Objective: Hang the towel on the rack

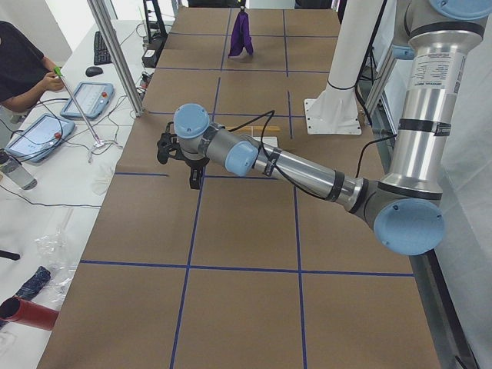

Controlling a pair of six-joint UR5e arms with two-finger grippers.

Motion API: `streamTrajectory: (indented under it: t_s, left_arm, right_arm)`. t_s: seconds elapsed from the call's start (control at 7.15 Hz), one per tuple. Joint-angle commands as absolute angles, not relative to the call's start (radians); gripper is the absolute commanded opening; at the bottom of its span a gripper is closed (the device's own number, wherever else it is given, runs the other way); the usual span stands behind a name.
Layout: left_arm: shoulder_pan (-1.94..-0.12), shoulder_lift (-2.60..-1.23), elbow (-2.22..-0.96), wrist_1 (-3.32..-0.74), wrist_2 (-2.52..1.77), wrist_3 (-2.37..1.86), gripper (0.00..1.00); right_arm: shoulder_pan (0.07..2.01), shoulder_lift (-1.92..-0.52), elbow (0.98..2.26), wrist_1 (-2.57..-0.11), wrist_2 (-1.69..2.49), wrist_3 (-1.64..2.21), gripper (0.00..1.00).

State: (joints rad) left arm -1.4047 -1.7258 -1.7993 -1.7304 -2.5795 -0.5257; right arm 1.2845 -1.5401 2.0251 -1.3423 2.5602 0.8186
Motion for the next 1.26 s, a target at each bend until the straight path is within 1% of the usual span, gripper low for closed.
streamTrajectory:
  t_s: [0.0,0.14,0.28,0.42,0.7,0.84,0.98,1.12]
  left_arm:
    - [-1.301,-1.872,-1.79,-1.743,-2.579,-0.801,1.0]
    - [-1.222,-1.944,-1.784,-1.749,-2.579,-0.945,1.0]
    - [-1.145,-1.988,-1.77,-1.8,-2.576,-1.103,1.0]
    - [-1.096,-2.017,-1.741,-1.915,-2.576,-1.317,1.0]
    - [-0.996,-2.08,-1.68,-2.156,-2.573,-1.762,1.0]
    - [-0.967,-2.097,-1.68,-2.207,-2.565,-1.883,1.0]
    - [-0.938,-2.156,-1.678,-2.212,-2.524,-1.973,0.98]
    - [-0.921,-2.189,-1.678,-2.215,-2.52,-2.046,0.94]
  right_arm:
    - [1.134,-1.256,2.033,-1.347,2.547,1.222,0.0]
    - [1.053,-1.149,2.029,-1.347,2.47,1.405,0.0]
    - [0.937,-1.065,2.028,-1.347,2.348,1.563,0.0]
    - [0.854,-1.002,2.026,-1.345,2.254,1.669,0.0]
    - [0.705,-0.915,2.002,-1.347,2.063,1.758,0.0]
    - [0.669,-0.861,1.97,-1.347,2.004,1.778,0.0]
    - [0.663,-0.845,1.962,-1.344,2.002,1.776,0.0]
    - [0.658,-0.829,1.948,-1.344,2.0,1.775,0.0]
